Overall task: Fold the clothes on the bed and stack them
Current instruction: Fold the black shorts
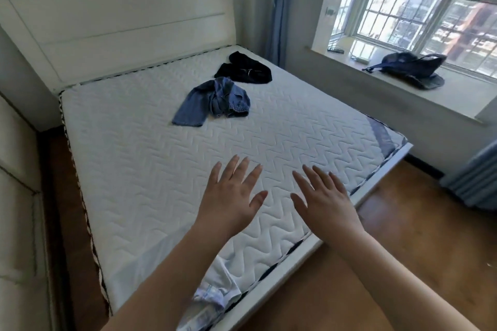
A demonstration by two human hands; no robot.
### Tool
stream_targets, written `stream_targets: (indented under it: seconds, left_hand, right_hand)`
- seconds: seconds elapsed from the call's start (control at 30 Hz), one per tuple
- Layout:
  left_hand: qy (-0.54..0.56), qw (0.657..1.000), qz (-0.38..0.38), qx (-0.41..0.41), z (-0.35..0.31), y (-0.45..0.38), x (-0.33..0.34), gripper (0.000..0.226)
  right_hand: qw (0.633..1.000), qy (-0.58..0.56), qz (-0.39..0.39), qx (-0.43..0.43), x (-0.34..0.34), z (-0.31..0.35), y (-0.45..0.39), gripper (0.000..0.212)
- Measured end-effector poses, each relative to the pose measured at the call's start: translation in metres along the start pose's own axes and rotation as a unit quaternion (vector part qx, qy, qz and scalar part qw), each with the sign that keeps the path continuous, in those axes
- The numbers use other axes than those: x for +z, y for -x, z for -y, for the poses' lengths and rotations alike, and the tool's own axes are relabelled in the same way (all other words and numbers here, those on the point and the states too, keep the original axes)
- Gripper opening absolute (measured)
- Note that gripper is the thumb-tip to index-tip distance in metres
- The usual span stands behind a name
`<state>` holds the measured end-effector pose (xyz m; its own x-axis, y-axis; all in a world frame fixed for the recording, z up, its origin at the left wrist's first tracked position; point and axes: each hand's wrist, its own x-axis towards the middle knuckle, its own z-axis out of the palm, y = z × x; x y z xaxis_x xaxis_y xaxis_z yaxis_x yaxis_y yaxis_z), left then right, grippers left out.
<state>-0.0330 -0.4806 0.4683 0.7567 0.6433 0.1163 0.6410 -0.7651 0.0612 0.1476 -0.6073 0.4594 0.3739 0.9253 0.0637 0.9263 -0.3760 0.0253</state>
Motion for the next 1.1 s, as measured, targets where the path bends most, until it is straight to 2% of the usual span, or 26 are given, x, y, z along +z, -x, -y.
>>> stream_targets:
  seconds: [0.17, 0.33, 0.57, 0.73, 0.9, 1.1]
  left_hand:
    - [0.009, 0.996, -0.001, 0.09, -0.053, -0.037, -0.001, 0.064]
    - [0.025, 0.992, -0.021, 0.12, -0.119, -0.087, -0.01, 0.062]
    - [-0.026, 0.98, -0.024, 0.195, -0.227, -0.156, -0.014, 0.065]
    - [-0.025, 0.976, -0.038, 0.213, -0.306, -0.201, -0.022, 0.064]
    - [-0.024, 0.977, -0.03, 0.211, -0.364, -0.241, -0.016, 0.063]
    - [-0.021, 0.974, -0.009, 0.227, -0.413, -0.304, 0.005, 0.062]
  right_hand:
    - [0.997, 0.007, -0.027, 0.076, -0.016, -0.057, 0.012, 0.061]
    - [0.992, 0.013, -0.025, 0.121, -0.022, -0.121, 0.014, 0.061]
    - [0.983, -0.024, -0.054, 0.176, -0.026, -0.237, 0.02, 0.058]
    - [0.963, -0.072, -0.118, 0.232, -0.038, -0.327, 0.032, 0.071]
    - [0.961, -0.062, -0.099, 0.25, -0.037, -0.385, 0.032, 0.055]
    - [0.955, -0.064, -0.08, 0.279, -0.024, -0.448, 0.017, 0.056]
